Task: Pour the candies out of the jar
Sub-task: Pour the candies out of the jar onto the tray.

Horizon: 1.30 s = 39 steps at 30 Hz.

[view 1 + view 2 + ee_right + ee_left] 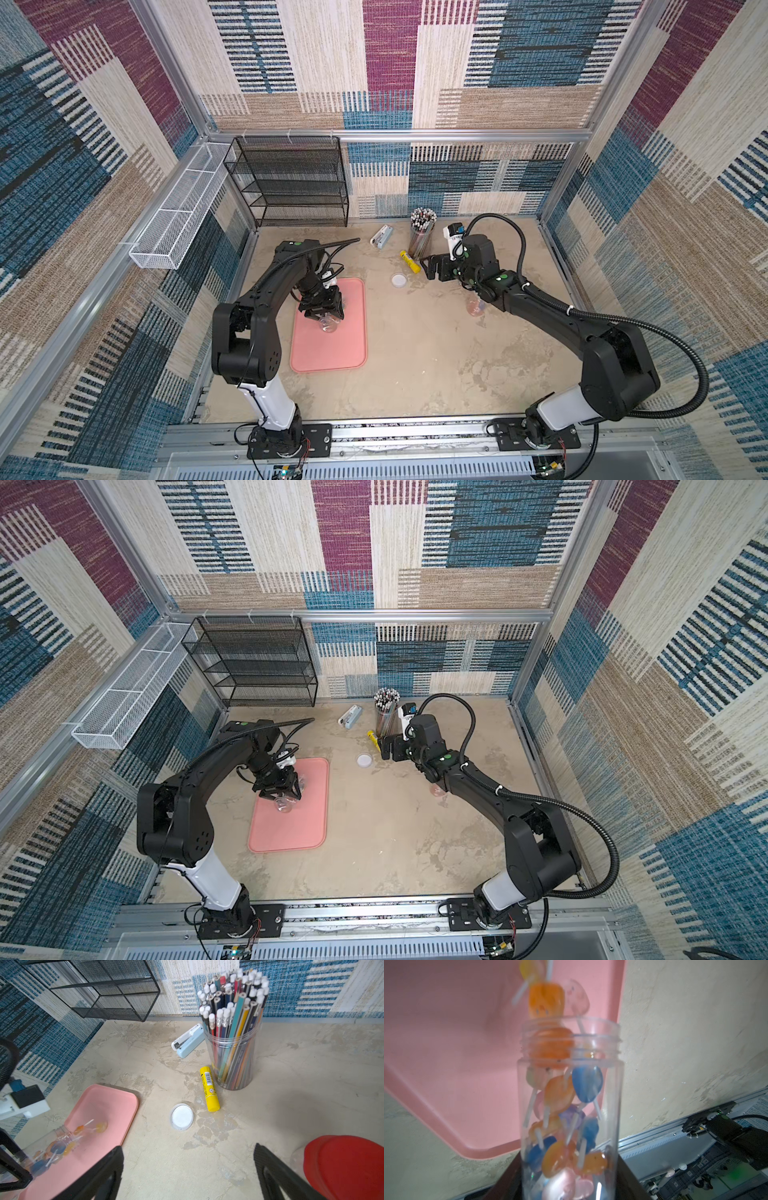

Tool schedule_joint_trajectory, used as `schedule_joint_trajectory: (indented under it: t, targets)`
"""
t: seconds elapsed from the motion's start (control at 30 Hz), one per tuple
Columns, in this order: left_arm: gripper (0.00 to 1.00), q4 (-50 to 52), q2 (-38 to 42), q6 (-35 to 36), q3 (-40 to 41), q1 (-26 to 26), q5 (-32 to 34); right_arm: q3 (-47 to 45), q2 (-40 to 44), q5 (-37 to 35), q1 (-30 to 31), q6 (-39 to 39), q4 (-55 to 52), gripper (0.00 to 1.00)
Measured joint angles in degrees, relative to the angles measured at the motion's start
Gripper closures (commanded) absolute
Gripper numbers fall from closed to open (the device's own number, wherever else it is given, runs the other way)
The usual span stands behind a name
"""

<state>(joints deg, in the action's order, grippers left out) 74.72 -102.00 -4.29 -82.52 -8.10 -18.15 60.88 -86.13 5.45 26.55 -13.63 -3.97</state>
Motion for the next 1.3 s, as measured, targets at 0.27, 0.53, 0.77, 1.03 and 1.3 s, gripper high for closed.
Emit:
schedule_joint_trajectory:
  t: [0.27, 0.53, 0.77, 1.03, 1.3]
  targets:
    - [1.0, 6.3, -2.4, 0.0, -2.7, 0.0, 2.8, -0.7, 1.6, -0.5, 0.0, 0.0, -0.1, 0.0]
    - [1.0, 7.9, -0.3, -0.1, -1.9, 0.0, 3.4, -0.6, 2.0, -0.5, 0.0, 0.0, -0.3, 0.0]
    - [1.0, 8.7, 2.6, -0.1, -0.3, 0.0, 4.3, 0.0, 2.0, 0.2, 0.0, -0.7, -0.4, 0.0]
    - [1.0, 8.7, 5.2, -0.2, 0.3, 0.0, 4.4, -0.3, 2.9, 0.6, 0.0, -2.3, -0.5, 0.0]
    - [1.0, 8.4, 0.9, -0.2, 1.1, 0.1, 5.8, -0.3, 3.8, 0.6, 0.0, -2.8, -0.7, 0.0]
